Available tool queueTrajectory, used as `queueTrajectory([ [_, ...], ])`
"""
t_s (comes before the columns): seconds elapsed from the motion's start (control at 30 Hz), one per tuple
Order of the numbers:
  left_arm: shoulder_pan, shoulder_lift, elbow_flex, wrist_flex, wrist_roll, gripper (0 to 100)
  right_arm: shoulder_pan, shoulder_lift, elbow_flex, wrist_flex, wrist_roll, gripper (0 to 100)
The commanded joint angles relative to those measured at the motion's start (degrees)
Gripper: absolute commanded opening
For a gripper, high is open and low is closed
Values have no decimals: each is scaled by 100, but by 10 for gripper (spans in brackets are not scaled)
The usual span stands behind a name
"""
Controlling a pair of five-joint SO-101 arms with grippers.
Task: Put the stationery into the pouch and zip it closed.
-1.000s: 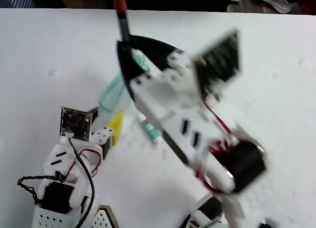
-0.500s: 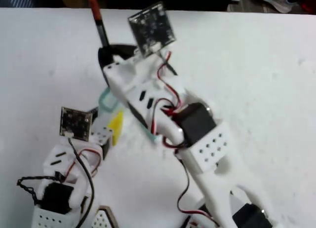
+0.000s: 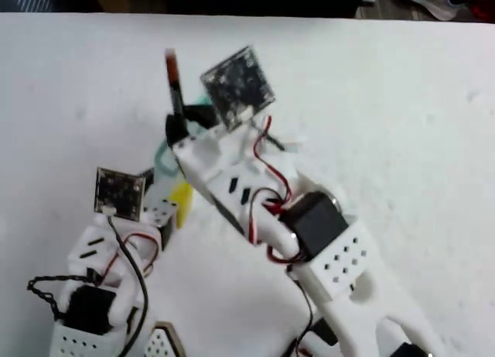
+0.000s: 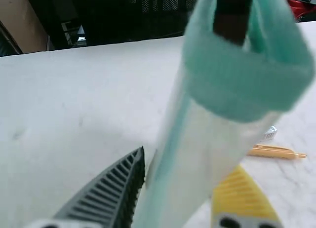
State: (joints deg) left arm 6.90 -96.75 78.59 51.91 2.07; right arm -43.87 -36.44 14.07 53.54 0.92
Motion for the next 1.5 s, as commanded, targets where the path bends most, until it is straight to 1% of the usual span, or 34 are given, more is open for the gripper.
queueTrajectory([
  [0.0, 31, -75, -229, 0, 70, 222, -92, -347, 79, 189, 519, 243],
  [0.07, 31, -75, -229, 0, 70, 222, -154, -488, 97, 268, 651, 287],
  [0.17, 22, -75, -229, 0, 70, 222, -286, -743, 97, 268, 712, 271],
  [0.33, 22, -75, -220, 0, 70, 222, -251, -1024, 97, 268, 712, 255],
  [0.37, 40, -75, -220, 0, 70, 222, -154, -1059, 97, 268, 712, 255],
  [0.47, 48, -75, -220, 0, 53, 222, 338, -1121, 9, 224, 677, 255],
  [0.7, 40, -75, -220, 0, 62, 222, 2193, -752, -457, 215, 659, 255],
  [0.83, 40, -75, -220, 0, 62, 222, 2862, -330, -431, 224, 659, 255],
  [0.93, 40, -75, -220, 0, 62, 222, 3178, 75, -431, 224, 659, 255],
  [1.03, 22, -75, -220, 0, 62, 222, 3301, 611, -422, 224, 659, 255],
  [1.23, 13, -75, -220, 0, 62, 222, 3248, 1701, -440, 189, 712, 255],
  [1.47, 4, -75, -220, 0, 62, 222, 3248, 2598, -466, 22, 721, 255],
])
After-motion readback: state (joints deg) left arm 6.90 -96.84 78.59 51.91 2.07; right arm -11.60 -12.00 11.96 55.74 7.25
